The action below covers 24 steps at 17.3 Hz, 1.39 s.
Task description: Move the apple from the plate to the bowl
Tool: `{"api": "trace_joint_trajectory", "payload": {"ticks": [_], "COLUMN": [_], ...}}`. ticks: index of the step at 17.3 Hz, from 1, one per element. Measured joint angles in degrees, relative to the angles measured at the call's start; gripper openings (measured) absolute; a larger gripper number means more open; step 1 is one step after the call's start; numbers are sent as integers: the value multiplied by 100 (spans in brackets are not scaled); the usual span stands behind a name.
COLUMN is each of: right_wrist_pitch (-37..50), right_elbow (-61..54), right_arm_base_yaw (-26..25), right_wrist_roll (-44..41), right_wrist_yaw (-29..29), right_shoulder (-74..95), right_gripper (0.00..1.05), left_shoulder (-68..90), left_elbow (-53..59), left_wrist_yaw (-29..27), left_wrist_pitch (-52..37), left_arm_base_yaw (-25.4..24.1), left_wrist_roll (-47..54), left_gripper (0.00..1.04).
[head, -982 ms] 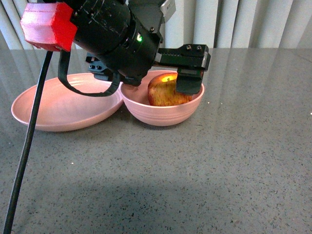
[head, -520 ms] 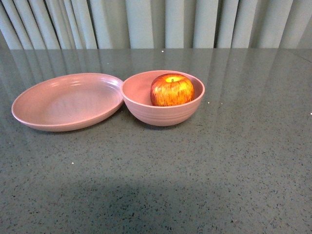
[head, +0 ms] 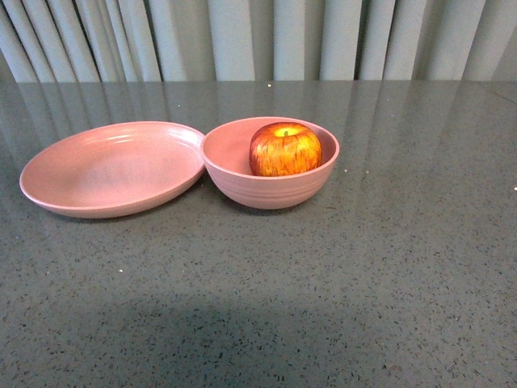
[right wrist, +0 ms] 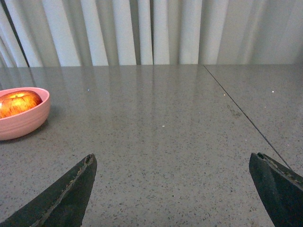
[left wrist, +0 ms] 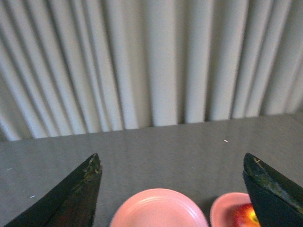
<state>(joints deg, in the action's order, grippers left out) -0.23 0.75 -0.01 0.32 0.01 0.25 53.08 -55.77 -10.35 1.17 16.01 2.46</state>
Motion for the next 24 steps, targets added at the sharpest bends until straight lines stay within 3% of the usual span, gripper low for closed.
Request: {"api": "trace_joint_trajectory", "payload": {"ticks": [2,7,10,24], "right_wrist_pitch": [-2,-4,-2,-2], "right_elbow": [0,0,0,0], "right_arm_base_yaw": [0,0,0,0], "right_wrist_roll": [0,0,2,0], "right_wrist_yaw": [0,0,0,0], "right_shoulder": [0,0,0,0], "right_gripper": [98,98,98,98], "left_shoulder": [-922,-1880,-2430,-3963], "left_elbow": [1217,3355,4094,5296], "left_wrist_yaw": [-164,374,1010,1034], "left_wrist_pitch": [-472,-1294,-1499,-1167], "left_arm_base_yaw": [-509,-960,-1598,-1589], "left_wrist_roll": [-155,-205,-225,-229], "left_gripper": [65,5,1,1]}}
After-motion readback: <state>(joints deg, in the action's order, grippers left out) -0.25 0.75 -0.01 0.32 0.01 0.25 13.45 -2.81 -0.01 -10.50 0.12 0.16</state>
